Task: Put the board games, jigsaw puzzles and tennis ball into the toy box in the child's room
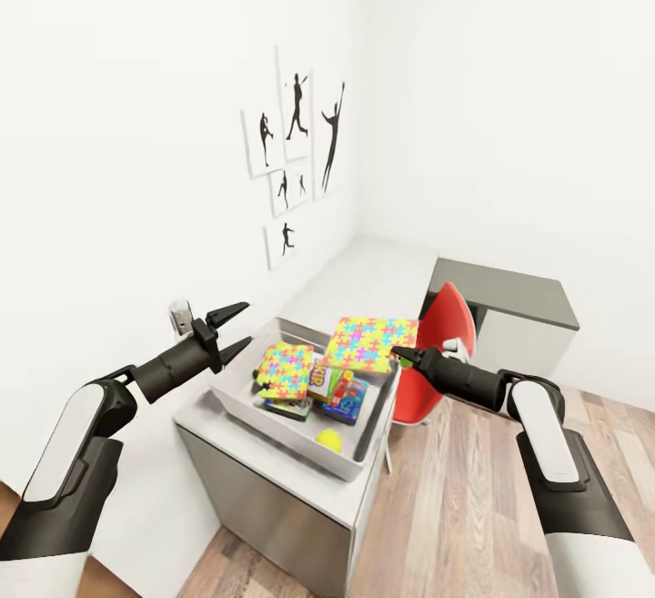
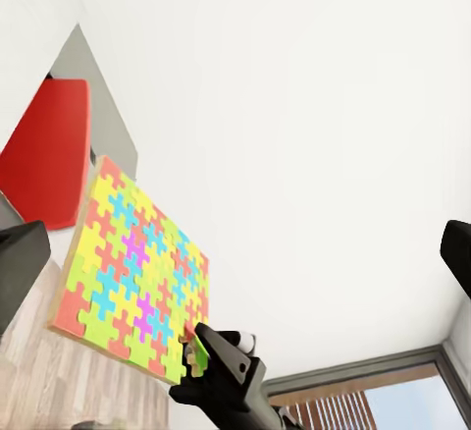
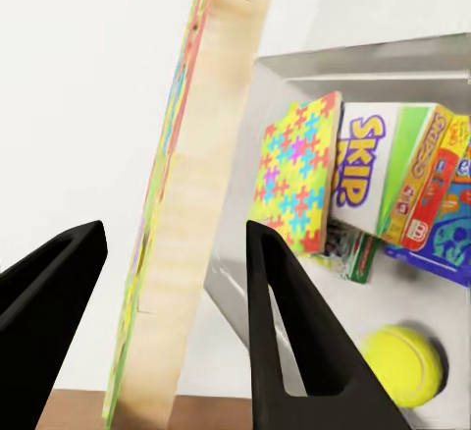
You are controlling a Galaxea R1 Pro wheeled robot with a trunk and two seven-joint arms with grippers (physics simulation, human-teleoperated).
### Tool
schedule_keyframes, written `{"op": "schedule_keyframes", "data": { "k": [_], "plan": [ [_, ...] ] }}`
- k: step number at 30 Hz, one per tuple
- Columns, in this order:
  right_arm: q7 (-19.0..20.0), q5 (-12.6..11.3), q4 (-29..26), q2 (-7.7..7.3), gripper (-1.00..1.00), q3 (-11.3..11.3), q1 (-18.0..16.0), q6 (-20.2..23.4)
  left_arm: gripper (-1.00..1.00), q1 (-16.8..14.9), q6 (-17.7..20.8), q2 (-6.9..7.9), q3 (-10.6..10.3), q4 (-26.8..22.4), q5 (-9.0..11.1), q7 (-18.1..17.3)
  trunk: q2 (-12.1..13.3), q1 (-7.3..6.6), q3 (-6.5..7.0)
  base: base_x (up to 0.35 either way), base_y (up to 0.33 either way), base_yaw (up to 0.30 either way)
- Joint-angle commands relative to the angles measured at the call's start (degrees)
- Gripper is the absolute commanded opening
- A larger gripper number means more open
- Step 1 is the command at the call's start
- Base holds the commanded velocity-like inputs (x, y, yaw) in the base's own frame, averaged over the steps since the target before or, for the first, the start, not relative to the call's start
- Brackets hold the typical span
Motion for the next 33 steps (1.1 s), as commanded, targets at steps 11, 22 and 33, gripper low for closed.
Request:
{"op": "schedule_keyframes", "data": {
  "k": [11, 22, 33],
  "plan": [
    [0.35, 0.26, 0.25, -0.09, -1.00, 0.19, -0.01, 0.29, 1.00, 0.12, 0.13, -0.06, 0.00, -0.42, 0.56, 0.61, -0.13, 0.03, -0.12, -0.017, 0.148, -0.001],
    [0.36, 0.21, 1.60, 0.00, -1.00, 0.16, 0.01, 0.29, 1.00, 0.15, 0.11, -0.15, -0.03, -0.56, 0.58, 0.63, -0.13, 0.03, -0.12, -0.002, 0.024, 0.000],
    [0.29, 0.21, 2.25, 0.06, -1.00, -0.03, -0.01, 0.29, 1.00, 0.16, 0.11, -0.17, -0.03, -0.58, 0.57, 0.63, -0.13, 0.03, -0.12, 0.118, 0.117, 0.000]
  ]
}}
